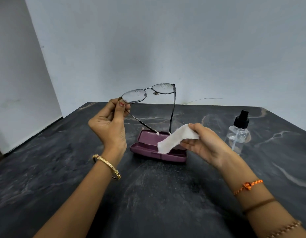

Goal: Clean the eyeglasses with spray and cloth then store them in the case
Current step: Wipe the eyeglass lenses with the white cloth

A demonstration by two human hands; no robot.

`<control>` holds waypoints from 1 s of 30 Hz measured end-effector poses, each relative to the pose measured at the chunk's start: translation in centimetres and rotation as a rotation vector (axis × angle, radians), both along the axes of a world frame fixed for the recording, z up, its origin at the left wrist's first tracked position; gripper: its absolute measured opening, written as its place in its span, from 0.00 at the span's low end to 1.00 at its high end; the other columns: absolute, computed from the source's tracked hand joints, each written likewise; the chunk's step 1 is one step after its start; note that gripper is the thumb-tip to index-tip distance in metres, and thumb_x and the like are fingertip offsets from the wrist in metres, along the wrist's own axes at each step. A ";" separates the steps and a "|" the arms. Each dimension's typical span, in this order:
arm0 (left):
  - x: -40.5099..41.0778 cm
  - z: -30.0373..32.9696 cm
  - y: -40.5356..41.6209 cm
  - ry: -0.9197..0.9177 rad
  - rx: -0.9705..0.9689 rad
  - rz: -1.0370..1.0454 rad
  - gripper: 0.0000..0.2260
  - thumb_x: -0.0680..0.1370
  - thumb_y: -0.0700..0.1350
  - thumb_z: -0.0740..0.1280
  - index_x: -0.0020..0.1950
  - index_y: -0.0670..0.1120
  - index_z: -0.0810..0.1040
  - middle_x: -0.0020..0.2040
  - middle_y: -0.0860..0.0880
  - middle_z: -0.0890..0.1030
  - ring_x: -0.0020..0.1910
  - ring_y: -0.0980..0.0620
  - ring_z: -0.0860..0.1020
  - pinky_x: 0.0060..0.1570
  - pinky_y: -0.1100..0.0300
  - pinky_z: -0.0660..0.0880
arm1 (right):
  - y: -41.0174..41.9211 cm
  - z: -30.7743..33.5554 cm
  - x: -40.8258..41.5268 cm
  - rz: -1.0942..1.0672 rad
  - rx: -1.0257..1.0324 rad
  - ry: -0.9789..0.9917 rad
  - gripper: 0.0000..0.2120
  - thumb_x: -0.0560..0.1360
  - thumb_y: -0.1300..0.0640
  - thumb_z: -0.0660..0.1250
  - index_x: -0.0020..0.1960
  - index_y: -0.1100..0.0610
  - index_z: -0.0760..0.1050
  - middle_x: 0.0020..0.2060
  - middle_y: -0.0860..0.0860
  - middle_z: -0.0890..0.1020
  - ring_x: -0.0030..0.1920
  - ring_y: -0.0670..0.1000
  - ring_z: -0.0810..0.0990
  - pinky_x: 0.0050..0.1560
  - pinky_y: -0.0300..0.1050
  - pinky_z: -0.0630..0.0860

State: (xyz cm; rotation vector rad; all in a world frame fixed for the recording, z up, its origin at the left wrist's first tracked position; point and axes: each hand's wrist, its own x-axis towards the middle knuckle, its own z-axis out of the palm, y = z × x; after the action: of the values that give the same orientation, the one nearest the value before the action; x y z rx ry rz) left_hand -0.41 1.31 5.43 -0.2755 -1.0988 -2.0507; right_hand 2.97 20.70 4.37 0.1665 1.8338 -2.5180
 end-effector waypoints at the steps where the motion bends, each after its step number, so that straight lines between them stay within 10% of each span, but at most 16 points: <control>1: 0.1 0.0 0.2 0.007 -0.002 -0.013 0.06 0.72 0.32 0.67 0.41 0.42 0.80 0.30 0.54 0.83 0.31 0.58 0.80 0.38 0.63 0.80 | 0.1 0.3 0.2 0.000 -0.172 -0.028 0.09 0.78 0.60 0.56 0.42 0.61 0.71 0.34 0.58 0.83 0.35 0.53 0.83 0.35 0.45 0.82; 10: 0.9 -0.6 1.6 0.113 -0.197 0.058 0.12 0.71 0.36 0.70 0.39 0.55 0.83 0.34 0.56 0.84 0.35 0.56 0.82 0.38 0.65 0.79 | 0.3 1.7 0.8 -0.130 -0.810 0.129 0.12 0.79 0.59 0.56 0.42 0.64 0.71 0.25 0.59 0.80 0.27 0.53 0.83 0.42 0.51 0.80; 15: 1.4 -0.9 2.1 0.161 -0.313 0.095 0.13 0.70 0.35 0.70 0.42 0.54 0.81 0.37 0.58 0.83 0.37 0.57 0.81 0.39 0.67 0.79 | 0.2 2.0 1.0 -0.157 -0.882 0.178 0.11 0.79 0.57 0.56 0.46 0.64 0.72 0.32 0.61 0.82 0.39 0.56 0.81 0.62 0.57 0.70; 22: 2.6 -1.1 3.0 0.310 -0.526 0.159 0.09 0.71 0.38 0.69 0.49 0.44 0.78 0.41 0.54 0.80 0.39 0.61 0.80 0.41 0.70 0.78 | 0.6 2.6 1.4 -0.134 -0.931 0.291 0.13 0.78 0.55 0.57 0.48 0.63 0.74 0.38 0.60 0.83 0.47 0.57 0.80 0.48 0.60 0.74; 30: 2.9 -1.3 3.0 0.428 -0.774 0.309 0.07 0.71 0.36 0.68 0.49 0.41 0.78 0.43 0.50 0.79 0.39 0.56 0.79 0.42 0.72 0.76 | 1.1 2.8 2.0 -0.151 -1.042 0.337 0.13 0.64 0.64 0.58 0.43 0.69 0.77 0.42 0.64 0.82 0.55 0.59 0.78 0.58 0.57 0.73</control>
State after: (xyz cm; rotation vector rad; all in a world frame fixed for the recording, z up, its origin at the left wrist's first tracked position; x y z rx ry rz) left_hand 2.54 4.31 4.16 -0.8253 -1.4949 -1.1479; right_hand 5.01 21.80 7.19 -0.1602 0.3355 -3.3543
